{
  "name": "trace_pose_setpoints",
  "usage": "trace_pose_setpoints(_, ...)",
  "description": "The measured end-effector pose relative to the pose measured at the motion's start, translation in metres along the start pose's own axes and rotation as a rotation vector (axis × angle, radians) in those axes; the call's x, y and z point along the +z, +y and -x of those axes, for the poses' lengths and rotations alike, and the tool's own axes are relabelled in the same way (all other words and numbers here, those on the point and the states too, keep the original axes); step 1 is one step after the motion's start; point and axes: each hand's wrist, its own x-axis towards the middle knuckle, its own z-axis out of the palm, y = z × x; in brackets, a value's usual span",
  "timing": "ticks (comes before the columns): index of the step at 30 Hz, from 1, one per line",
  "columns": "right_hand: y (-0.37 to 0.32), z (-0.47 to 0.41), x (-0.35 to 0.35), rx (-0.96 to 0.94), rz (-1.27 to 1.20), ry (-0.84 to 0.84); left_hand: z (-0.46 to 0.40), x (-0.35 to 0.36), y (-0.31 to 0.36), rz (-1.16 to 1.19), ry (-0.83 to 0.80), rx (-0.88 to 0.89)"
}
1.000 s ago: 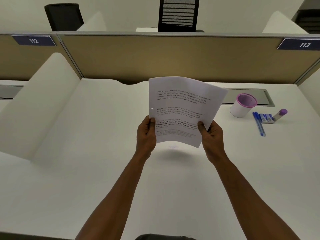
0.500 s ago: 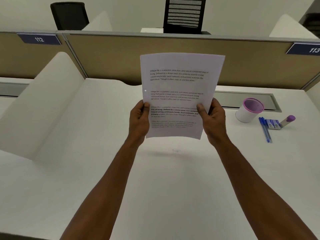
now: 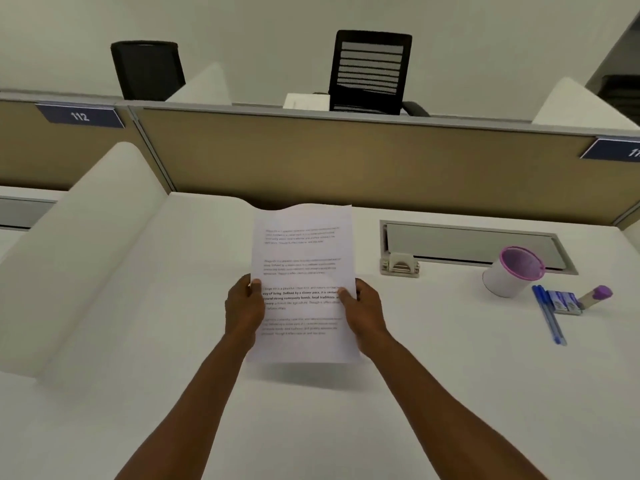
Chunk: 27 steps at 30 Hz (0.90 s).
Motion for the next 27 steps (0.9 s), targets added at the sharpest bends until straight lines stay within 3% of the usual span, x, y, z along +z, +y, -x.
trace_pose_setpoints(6, 0.005, -0.039, 0.037, 0.118, 0.045, 0.046, -0.032, 0.005, -0.001, -0.134, 0.140, 0.047)
trace_pose_setpoints(11, -0.006, -0.081, 0.041, 0.186, 0.043, 0.120, -0.071, 0.022, 0.018, -0.079, 0.178, 0.076)
trace_pose_setpoints(21, -0.004, -0.144, 0.033, 0.222, 0.201, 0.330, -0.129, 0.075, 0.014, -0.181, 0.033, 0.042)
trace_pose_setpoints(27, 0.002, -0.157, 0.033, 0.167, 0.401, 0.399, -0.149, 0.086, -0.001, -0.359, -0.048, 0.127)
